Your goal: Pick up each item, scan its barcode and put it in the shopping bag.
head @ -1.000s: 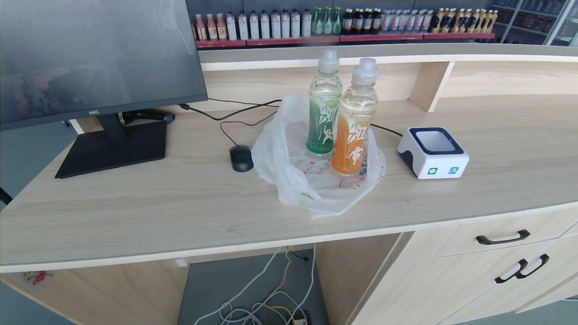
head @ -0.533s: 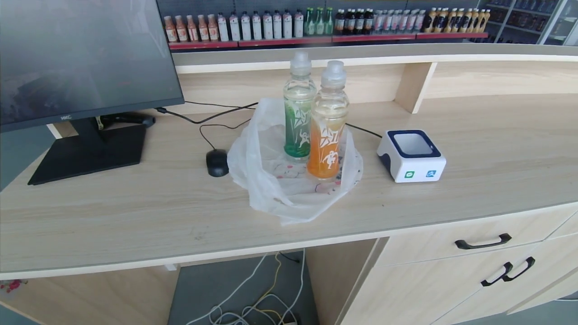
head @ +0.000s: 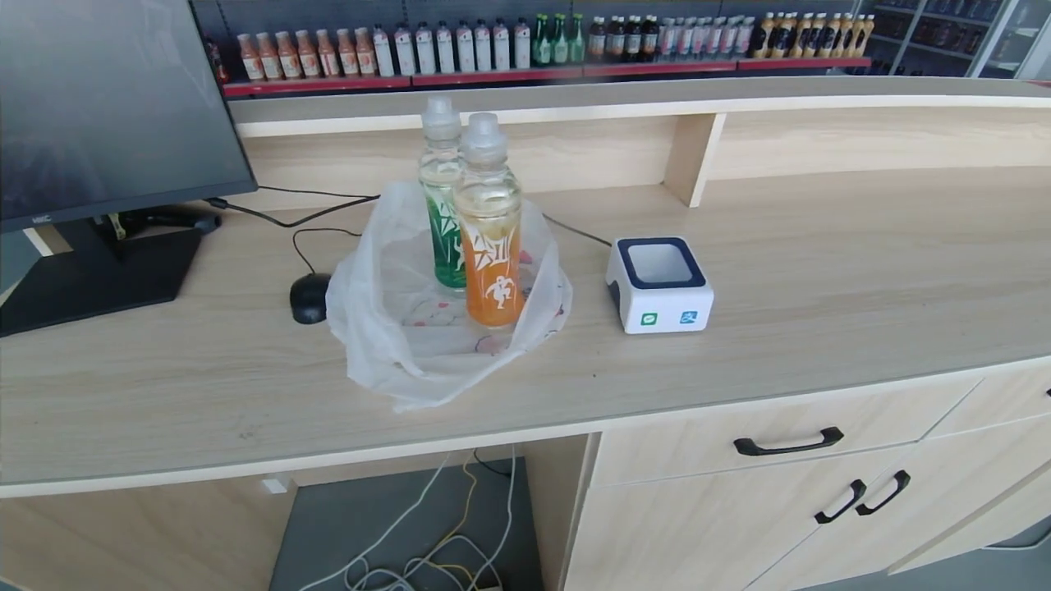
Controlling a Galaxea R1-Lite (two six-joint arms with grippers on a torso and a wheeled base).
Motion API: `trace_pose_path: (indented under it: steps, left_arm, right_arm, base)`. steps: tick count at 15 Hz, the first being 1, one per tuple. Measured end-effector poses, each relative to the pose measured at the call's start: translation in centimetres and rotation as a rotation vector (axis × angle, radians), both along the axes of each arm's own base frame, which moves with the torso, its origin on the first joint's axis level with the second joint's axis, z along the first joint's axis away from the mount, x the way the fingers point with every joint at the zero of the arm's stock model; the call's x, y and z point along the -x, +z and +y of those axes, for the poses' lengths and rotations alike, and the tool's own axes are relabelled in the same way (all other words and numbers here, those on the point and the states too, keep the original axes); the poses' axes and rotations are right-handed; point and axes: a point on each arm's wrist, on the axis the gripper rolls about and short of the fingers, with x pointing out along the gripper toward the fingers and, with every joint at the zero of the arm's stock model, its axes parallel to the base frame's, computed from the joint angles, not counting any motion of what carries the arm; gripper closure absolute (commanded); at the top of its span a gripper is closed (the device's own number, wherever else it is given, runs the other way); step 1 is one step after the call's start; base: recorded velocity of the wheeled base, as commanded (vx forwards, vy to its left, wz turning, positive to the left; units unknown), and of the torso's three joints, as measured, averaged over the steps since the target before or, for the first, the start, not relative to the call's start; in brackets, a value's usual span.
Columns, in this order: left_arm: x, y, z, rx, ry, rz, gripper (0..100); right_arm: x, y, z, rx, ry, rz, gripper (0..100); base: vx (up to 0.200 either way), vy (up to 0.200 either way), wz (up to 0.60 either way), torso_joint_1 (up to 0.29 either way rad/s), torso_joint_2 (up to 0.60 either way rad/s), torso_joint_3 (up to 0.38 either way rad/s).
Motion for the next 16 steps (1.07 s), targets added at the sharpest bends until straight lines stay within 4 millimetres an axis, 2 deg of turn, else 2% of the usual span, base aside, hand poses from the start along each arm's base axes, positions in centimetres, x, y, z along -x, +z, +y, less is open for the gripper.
trace_pose_path:
  steps: [8,16]
  left_arm:
    - [0.00,0.00,0.00,-0.001,0.000,0.000,0]
    - [0.00,0.00,0.00,-0.001,0.000,0.000,0]
  right_arm:
    - [0.00,0.00,0.00,-0.001,-0.001,0.000,0]
    - [0.00,0.01,0.00,-0.002,-0.002,-0.001,0]
  base:
    - [0.000,-0.200,0.00,0.004,0.00,0.004]
    - [0.000,0.000,0.00,0.000,0.00,0.000]
